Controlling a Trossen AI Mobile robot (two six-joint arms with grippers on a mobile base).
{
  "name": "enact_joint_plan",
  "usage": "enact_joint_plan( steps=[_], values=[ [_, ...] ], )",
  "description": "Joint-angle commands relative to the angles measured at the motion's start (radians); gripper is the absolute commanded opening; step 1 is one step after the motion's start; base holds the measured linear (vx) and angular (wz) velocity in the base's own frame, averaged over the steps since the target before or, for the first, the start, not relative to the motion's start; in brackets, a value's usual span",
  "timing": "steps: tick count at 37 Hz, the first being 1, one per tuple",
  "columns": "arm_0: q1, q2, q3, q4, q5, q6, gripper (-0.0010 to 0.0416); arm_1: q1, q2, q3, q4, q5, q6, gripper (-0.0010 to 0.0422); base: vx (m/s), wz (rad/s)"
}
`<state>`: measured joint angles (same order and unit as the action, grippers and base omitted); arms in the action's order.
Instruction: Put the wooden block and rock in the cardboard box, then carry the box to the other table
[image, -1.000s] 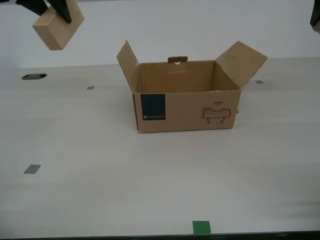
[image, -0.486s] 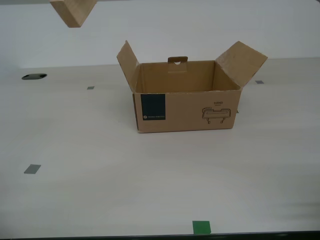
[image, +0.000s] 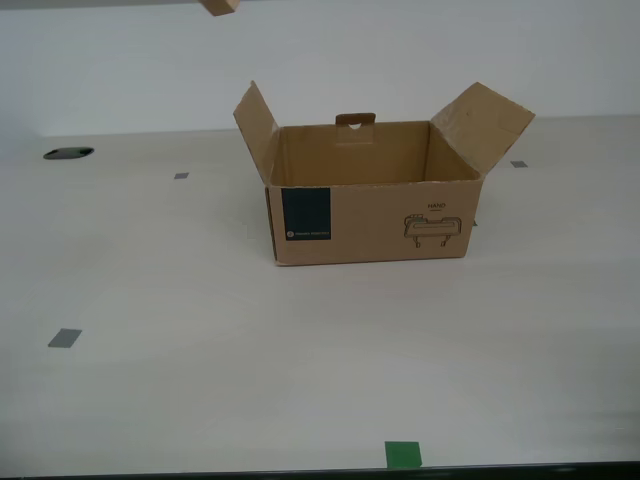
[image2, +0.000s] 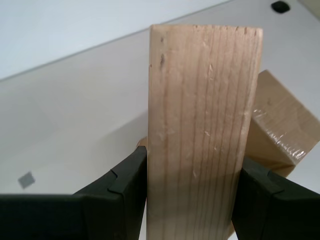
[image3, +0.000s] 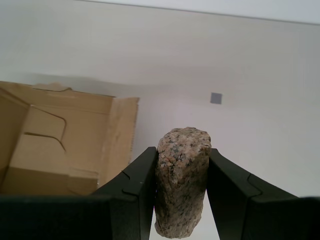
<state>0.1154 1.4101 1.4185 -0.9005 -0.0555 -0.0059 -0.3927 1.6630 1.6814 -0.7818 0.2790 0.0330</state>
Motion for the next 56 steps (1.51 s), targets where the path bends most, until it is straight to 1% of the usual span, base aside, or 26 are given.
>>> enact_joint_plan(
  steps=[1,6,10,13,17,22,24,29,31,37,44,50,56],
  values=[
    [0.027,-0.008,0.001,0.015,-0.005,0.006,-0.0001,-0.013,0.0,0.002,0.032,0.007,0.005,-0.0001,0.0,0.0],
    [0.06,-0.009,0.001,0.022,-0.005,0.01,-0.0001,-0.029,0.0,0.002,0.043,0.007,0.005,-0.0001,0.0,0.0],
    [0.095,-0.009,0.001,0.037,-0.016,0.013,-0.0001,-0.047,0.0,0.002,0.056,0.007,0.007,-0.0001,0.0,0.0],
    [0.116,-0.009,0.001,0.058,-0.051,0.018,-0.0001,-0.062,0.0,0.002,0.067,0.007,0.026,-0.0001,0.0,0.0],
    [0.134,-0.009,0.001,0.097,-0.086,0.018,-0.0001,-0.082,0.0,0.0,0.083,0.007,0.057,-0.0001,0.0,0.0],
    [0.136,-0.009,-0.005,0.139,-0.104,0.015,-0.0001,-0.095,0.0,-0.04,0.156,0.008,0.07,-0.0001,0.0,0.0],
    [0.136,-0.009,-0.006,0.146,-0.111,0.005,-0.0001,-0.101,0.0,-0.063,0.182,0.013,0.072,-0.0001,0.0,0.0],
    [0.14,-0.009,-0.012,0.154,-0.141,0.002,-0.0001,-0.112,0.0,-0.135,0.269,0.063,0.073,-0.0001,0.0,0.0],
    [0.141,-0.009,-0.013,0.16,-0.146,0.002,-0.0001,-0.116,0.0,-0.163,0.299,0.075,0.073,-0.0001,0.0,0.0],
    [0.141,-0.009,-0.016,0.169,-0.175,0.001,-0.0001,-0.125,0.0,-0.228,0.352,0.074,0.072,-0.0001,0.0,0.0],
    [0.143,-0.009,-0.05,0.223,-0.239,-0.001,-0.0001,-0.127,0.0,-0.282,0.42,0.074,0.072,-0.0001,0.0,0.0],
    [0.152,-0.009,-0.106,0.293,-0.243,0.005,-0.0001,-0.132,0.0,-0.35,0.515,0.075,0.071,-0.0001,0.0,0.0],
    [0.161,-0.009,-0.169,0.327,-0.243,0.007,-0.0001,-0.141,0.0,-0.375,0.524,0.074,0.079,-0.0001,0.0,0.0]
  ],
)
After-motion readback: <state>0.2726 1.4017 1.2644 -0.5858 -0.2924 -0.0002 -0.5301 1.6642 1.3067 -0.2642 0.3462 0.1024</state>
